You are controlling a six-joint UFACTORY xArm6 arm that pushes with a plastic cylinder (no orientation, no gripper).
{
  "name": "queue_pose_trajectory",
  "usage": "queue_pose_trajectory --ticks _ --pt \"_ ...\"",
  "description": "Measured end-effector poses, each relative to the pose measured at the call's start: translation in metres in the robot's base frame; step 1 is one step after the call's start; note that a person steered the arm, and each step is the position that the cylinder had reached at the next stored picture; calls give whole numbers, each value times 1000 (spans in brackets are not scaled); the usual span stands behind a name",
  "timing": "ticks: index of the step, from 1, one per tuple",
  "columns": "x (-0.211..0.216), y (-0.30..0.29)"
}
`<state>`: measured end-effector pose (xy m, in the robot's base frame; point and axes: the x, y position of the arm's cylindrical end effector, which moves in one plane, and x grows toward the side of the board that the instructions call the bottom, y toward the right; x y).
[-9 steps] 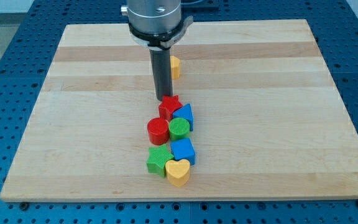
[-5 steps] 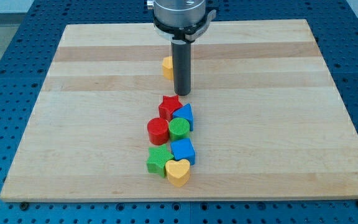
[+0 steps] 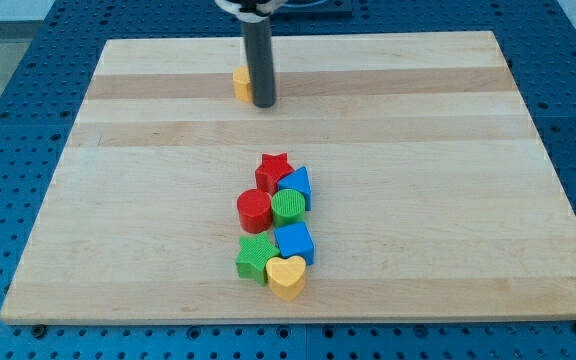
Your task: Slide the yellow hexagon to the top left corner of the board
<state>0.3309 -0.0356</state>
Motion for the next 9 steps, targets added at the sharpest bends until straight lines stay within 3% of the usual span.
queue_pose_trajectory --ticks 1,3,9 --pt "-3 41" --pt "-12 47" --pt "-28 -93"
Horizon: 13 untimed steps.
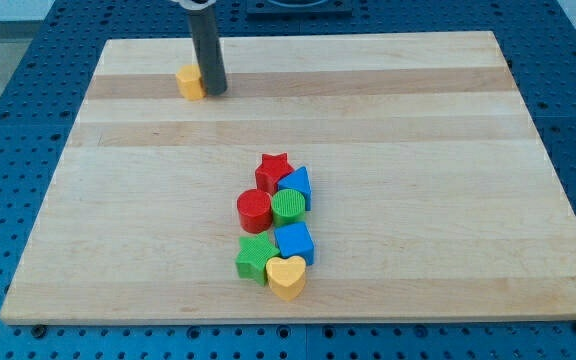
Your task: Slide the yellow hexagon to the top left corner of the board
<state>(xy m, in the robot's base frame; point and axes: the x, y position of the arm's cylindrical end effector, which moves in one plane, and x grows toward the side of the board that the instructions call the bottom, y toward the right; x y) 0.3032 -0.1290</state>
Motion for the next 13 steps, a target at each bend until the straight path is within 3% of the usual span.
queue_pose_trajectory --ticks 3,5,13 --pt "-4 -56" --pt "36 -22" --pt "-33 -80"
